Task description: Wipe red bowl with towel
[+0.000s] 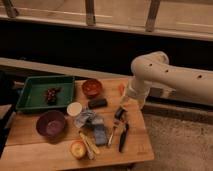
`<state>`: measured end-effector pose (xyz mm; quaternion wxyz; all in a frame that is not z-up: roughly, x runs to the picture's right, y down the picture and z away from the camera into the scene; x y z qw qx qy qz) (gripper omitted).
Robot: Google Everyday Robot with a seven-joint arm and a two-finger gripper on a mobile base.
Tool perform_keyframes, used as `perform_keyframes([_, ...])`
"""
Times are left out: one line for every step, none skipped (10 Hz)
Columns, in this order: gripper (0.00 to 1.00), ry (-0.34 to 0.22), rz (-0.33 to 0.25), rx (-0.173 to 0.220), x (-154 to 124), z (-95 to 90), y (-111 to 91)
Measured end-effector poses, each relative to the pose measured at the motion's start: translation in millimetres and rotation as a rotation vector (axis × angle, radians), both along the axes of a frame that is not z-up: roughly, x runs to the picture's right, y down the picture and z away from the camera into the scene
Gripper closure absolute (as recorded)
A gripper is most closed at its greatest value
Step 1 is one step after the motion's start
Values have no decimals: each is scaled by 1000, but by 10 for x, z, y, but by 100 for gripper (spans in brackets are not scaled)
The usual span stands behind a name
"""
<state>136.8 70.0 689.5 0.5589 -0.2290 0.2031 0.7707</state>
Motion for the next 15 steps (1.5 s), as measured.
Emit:
perform_keyframes([35,0,0,0,0,0,0])
perform_keyframes([35,0,0,0,0,0,0])
perform_keyframes([35,0,0,0,0,0,0])
perform_keyframes([35,0,0,0,0,1,1])
perform_keyframes([35,0,0,0,0,1,1])
perform_keyframes([35,0,0,0,0,1,1])
perform_keyframes([35,0,0,0,0,1,1])
perform_keyframes([35,0,0,0,-1,1,1])
perform_keyframes([35,0,0,0,-1,1,1])
perform_keyframes([35,0,0,0,-2,1,1])
perform_keyframes([35,0,0,0,-2,1,0])
perform_keyframes([35,0,0,0,-2,1,0])
perform_keyframes([35,0,-1,0,-2,1,-1])
perform_keyframes([35,-3,-6,1,-10,-1,-9])
perform_keyframes([35,-14,-27,-4,-45,-4,-12])
